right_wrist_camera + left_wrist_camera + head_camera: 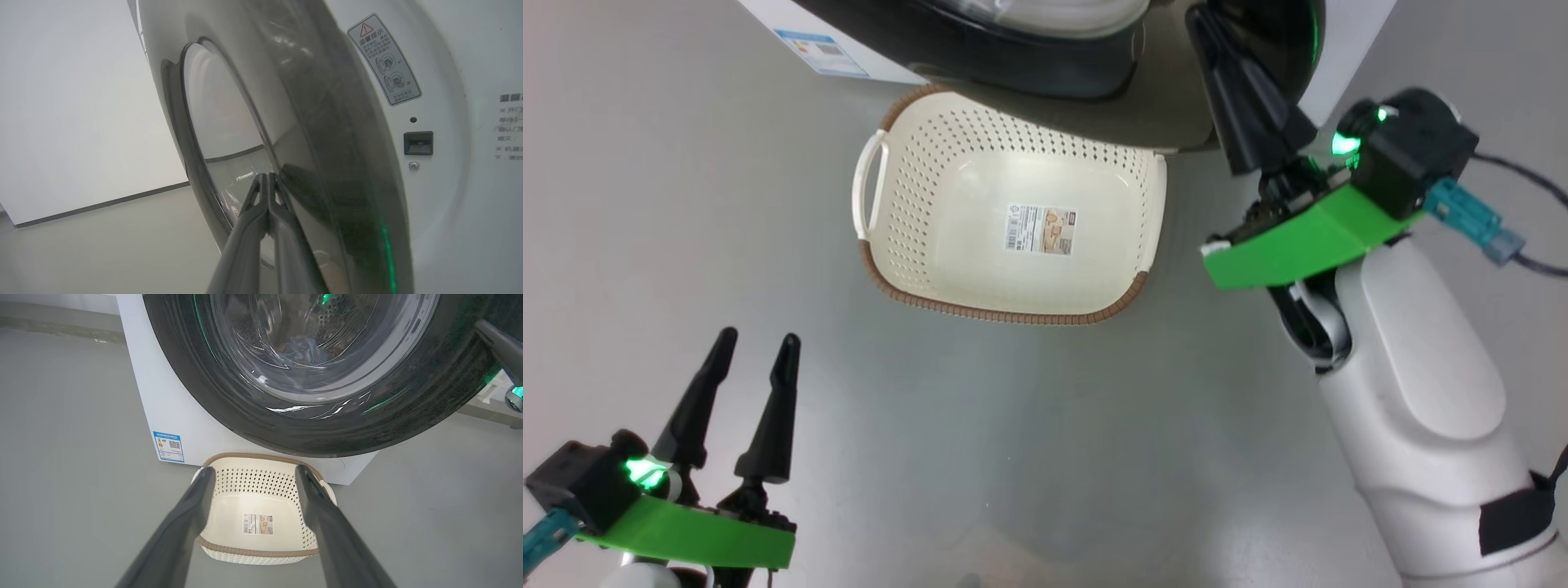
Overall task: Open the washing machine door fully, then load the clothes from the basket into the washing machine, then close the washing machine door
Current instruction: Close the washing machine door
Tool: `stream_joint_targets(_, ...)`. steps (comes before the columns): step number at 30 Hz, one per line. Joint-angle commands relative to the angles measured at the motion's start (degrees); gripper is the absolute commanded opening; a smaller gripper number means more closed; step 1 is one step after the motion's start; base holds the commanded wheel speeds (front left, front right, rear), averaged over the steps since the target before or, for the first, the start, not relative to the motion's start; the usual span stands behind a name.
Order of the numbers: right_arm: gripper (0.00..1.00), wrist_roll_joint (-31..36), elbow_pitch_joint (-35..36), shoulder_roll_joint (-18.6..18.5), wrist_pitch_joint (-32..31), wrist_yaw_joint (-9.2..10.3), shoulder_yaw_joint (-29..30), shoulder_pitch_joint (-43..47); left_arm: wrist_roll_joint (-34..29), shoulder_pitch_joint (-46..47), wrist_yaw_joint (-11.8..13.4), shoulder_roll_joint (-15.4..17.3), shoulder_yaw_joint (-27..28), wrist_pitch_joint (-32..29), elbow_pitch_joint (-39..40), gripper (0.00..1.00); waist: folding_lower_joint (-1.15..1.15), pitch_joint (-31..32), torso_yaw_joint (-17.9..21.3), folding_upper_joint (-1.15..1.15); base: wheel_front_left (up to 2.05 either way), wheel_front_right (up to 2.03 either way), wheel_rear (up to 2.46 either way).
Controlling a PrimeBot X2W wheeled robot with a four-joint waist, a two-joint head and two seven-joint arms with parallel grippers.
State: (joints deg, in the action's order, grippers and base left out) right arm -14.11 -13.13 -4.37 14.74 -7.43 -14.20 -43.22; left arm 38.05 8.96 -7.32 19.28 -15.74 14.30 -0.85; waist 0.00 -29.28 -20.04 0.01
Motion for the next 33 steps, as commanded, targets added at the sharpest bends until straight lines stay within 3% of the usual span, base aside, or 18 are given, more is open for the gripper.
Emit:
stream_joint_targets(1, 0.00, 0.10, 0.68, 1.49, 0.26, -0.06, -0.57, -2.31, 0.37, 1.51, -0.17, 2.20, 1.62, 0.70, 1.32, 1.00, 0.00, -1.34, 0.04, -0.01, 0.00, 0.00, 0.00)
stream_joint_targets(18, 0.00, -0.49, -5.90, 1.49, 0.26, -0.06, 3.68, -16.80, 1.63, 4.39, -0.17, 2.77, -0.56, 0.70, 2.85, 1.00, 0.00, -7.37, -0.24, -0.01, 0.00, 0.00, 0.00)
stream_joint_targets(33, 0.00, 2.78, -5.86, 1.49, 0.26, -0.06, 8.78, -21.87, 2.35, 5.45, -0.17, 3.28, -0.78, 0.70, 4.96, 1.00, 0.00, -9.14, -0.20, -0.01, 0.00, 0.00, 0.00)
